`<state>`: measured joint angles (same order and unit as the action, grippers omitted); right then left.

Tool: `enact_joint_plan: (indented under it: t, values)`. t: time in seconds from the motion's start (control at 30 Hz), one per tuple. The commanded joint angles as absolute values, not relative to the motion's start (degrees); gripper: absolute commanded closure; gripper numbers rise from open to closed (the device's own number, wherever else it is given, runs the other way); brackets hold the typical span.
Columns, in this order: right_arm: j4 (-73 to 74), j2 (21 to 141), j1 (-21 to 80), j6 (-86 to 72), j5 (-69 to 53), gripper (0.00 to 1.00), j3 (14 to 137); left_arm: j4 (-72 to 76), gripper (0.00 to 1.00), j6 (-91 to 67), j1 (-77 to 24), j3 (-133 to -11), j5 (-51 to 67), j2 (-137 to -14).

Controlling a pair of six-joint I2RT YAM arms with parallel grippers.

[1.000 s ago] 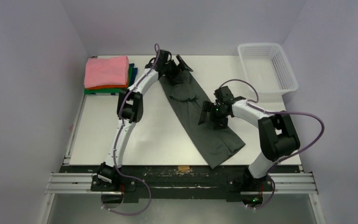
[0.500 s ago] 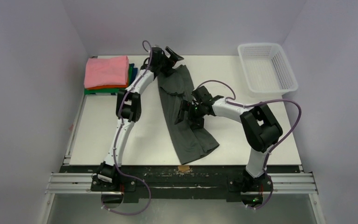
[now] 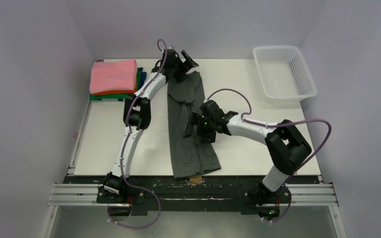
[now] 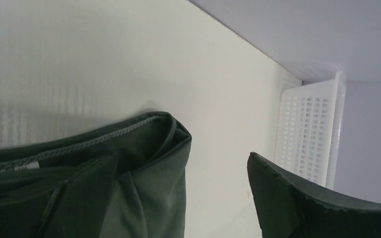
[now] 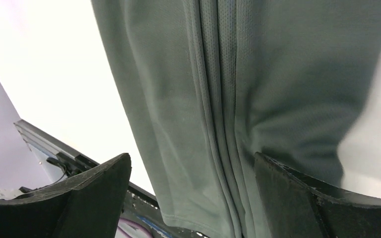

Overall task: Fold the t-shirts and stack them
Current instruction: Rotate the tshirt 90 degrees

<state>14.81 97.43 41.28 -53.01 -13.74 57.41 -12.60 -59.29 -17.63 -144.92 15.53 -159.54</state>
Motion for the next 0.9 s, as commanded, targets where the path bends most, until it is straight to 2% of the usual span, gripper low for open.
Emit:
enact_joint_plan:
  t: [0.0, 0.13, 0.23, 0.33, 0.5, 0.63, 0.87]
  values:
    - [19.19, 89.66, 41.05, -49.38, -6.18, 0.06, 58.93, -16.76, 0.0, -47.53, -17.11, -142.95, 18.89, -144.19]
    - [20.79, 87.09, 40.99, -43.75, -2.42, 0.06, 61.92, -20.92, 0.0, -41.75, -17.05, -134.63, 21.05, -130.88]
    - [23.75, 89.46, 40.75, -36.03, 0.54, 0.06, 68.13, -25.41, 0.0, -37.5, -17.04, -122.86, 15.88, -117.77]
    - [23.54, 94.51, 39.24, -29.45, 2.78, 0.06, 75.0, -25.37, 0.0, -36.61, -16.9, -104.16, 6.71, -102.94]
    - [19.39, 108.67, 34.64, -23.84, -1.96, 0.06, 87.54, -20.19, 0.0, -36.58, -16.87, -74.75, 7.16, -82.36]
    - [19.81, 121.95, 32.32, -22.08, -7.47, 0.08, 102.57, -20.74, 0.0, -38.47, -16.85, -60.62, 7.49, -74.28]
    - [25.55, 140.38, 29.7, -18.23, -7.4, 0.08, 122.66, -23.68, 0.0, -40.38, -17.12, -49.34, 8.33, -67.83]
